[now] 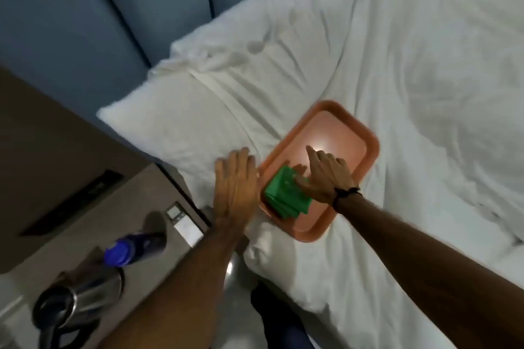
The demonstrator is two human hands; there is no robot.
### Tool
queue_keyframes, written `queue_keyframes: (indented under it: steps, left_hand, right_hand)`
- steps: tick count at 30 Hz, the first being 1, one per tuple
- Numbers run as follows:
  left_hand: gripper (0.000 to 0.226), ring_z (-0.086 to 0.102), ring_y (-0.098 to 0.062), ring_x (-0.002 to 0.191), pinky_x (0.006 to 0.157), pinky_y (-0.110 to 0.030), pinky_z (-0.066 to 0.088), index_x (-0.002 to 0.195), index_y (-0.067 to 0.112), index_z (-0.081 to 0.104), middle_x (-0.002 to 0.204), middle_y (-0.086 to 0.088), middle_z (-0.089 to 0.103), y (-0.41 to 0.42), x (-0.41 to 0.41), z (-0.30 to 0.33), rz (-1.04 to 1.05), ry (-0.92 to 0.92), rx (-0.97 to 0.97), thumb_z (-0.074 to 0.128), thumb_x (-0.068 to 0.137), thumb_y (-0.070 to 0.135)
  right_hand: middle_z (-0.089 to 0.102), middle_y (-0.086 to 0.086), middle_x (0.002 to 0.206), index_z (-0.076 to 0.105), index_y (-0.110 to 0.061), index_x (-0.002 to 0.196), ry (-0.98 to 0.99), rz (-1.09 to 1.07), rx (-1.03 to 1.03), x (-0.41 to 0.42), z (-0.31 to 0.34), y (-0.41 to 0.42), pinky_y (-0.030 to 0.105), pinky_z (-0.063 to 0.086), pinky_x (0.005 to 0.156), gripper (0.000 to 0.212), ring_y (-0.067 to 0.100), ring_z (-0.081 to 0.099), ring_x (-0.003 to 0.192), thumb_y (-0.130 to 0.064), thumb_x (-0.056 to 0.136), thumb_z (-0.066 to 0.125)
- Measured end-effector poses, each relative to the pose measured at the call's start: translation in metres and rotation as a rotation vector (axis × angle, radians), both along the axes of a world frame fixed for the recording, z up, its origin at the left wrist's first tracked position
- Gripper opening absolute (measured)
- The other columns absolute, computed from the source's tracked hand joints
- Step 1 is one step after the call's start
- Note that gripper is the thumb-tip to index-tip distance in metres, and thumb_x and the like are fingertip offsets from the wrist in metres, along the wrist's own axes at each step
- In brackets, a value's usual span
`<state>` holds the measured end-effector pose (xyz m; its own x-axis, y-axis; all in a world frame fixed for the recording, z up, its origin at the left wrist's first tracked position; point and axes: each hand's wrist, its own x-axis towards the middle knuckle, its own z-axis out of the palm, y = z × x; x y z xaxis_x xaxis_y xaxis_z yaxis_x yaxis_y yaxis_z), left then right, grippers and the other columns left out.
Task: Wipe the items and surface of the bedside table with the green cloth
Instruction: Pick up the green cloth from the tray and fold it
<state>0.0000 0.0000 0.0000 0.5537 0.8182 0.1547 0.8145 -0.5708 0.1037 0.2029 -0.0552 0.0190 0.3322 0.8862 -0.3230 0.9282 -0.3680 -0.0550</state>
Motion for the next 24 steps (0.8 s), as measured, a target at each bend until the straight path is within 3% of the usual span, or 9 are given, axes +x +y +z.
queue_keyframes:
  steps: [2,4,7,9,12,14,17,20,24]
  left_hand:
    - [0.024,0.062,-0.030,0.099,0.089,-0.044,0.043,0.115,0.010,0.063,0.114,-0.010,0.067,0.006,0.025,-0.016,-0.133,0.012,-0.035,0.051,0.097,0.021]
    - [0.027,0.065,-0.027,0.095,0.085,-0.041,0.050,0.119,0.010,0.062,0.109,-0.010,0.069,0.003,0.042,-0.033,-0.145,-0.008,-0.187,0.057,0.095,0.022]
    - [0.037,0.071,-0.030,0.099,0.088,-0.040,0.057,0.122,0.008,0.065,0.113,-0.014,0.071,-0.012,0.050,-0.050,-0.090,-0.031,-0.367,0.070,0.088,0.021]
    - [0.037,0.067,-0.032,0.110,0.097,-0.041,0.053,0.128,0.006,0.061,0.122,-0.016,0.068,-0.014,0.051,-0.050,-0.049,-0.073,-0.462,0.065,0.093,0.019]
    - [0.039,0.057,-0.033,0.127,0.112,-0.043,0.045,0.134,0.008,0.056,0.135,-0.016,0.060,-0.010,0.045,-0.042,0.069,-0.277,-0.766,0.059,0.095,0.013]
    - [0.037,0.058,-0.030,0.125,0.110,-0.045,0.048,0.130,0.010,0.059,0.132,-0.014,0.062,-0.012,0.033,-0.027,0.135,-0.436,-0.875,0.060,0.094,0.010]
    - [0.030,0.064,-0.025,0.109,0.098,-0.043,0.055,0.124,0.010,0.063,0.121,-0.011,0.066,-0.022,0.000,0.002,0.233,-0.603,-0.883,0.063,0.093,0.010]
    - [0.025,0.066,-0.023,0.098,0.088,-0.042,0.059,0.118,0.011,0.065,0.113,-0.010,0.069,-0.033,-0.047,0.026,0.369,-0.731,-0.844,0.064,0.092,0.012]
    - [0.022,0.070,-0.024,0.095,0.084,-0.040,0.061,0.115,0.015,0.064,0.106,-0.007,0.071,-0.047,-0.122,0.033,0.587,-0.849,-0.786,0.064,0.093,0.015]
  right_hand:
    - [0.063,0.011,0.120,0.045,-0.014,0.132,0.090,-0.034,-0.065,0.009,-0.021,0.001,0.045,0.047,0.087,0.066,0.032,0.059,0.105,-0.061,0.085,0.048]
    - [0.063,0.007,0.116,0.052,-0.019,0.122,0.175,-0.078,-0.118,0.012,-0.039,-0.006,0.042,0.052,0.081,0.058,0.028,0.060,0.099,-0.062,0.083,0.051]
    - [0.062,0.003,0.106,0.057,-0.021,0.109,0.309,-0.202,-0.095,0.011,-0.058,-0.015,0.039,0.055,0.075,0.049,0.022,0.059,0.090,-0.060,0.081,0.059]
    - [0.064,0.005,0.102,0.061,-0.018,0.102,0.422,-0.301,-0.117,0.011,-0.061,-0.013,0.039,0.058,0.076,0.045,0.021,0.061,0.088,-0.056,0.080,0.066]
    - [0.068,0.007,0.104,0.062,-0.012,0.103,0.640,-0.489,-0.143,0.010,-0.052,-0.013,0.042,0.060,0.082,0.044,0.025,0.066,0.093,-0.046,0.079,0.074]
    - [0.069,0.008,0.106,0.061,-0.008,0.107,0.831,-0.652,-0.106,0.003,-0.036,-0.014,0.038,0.059,0.083,0.045,0.024,0.066,0.097,-0.039,0.079,0.077]
    - [0.072,0.011,0.111,0.062,-0.006,0.111,1.120,-0.863,-0.033,-0.027,-0.006,-0.017,0.042,0.059,0.089,0.050,0.026,0.070,0.100,-0.033,0.075,0.082]
    - [0.074,0.014,0.115,0.065,-0.002,0.117,1.477,-0.911,-0.001,-0.078,0.016,-0.015,0.043,0.060,0.090,0.045,0.030,0.071,0.105,-0.018,0.077,0.081]
    - [0.074,0.015,0.115,0.065,-0.002,0.119,1.526,-0.800,-0.109,-0.161,0.016,-0.005,0.040,0.061,0.088,0.046,0.029,0.072,0.104,-0.003,0.075,0.080]
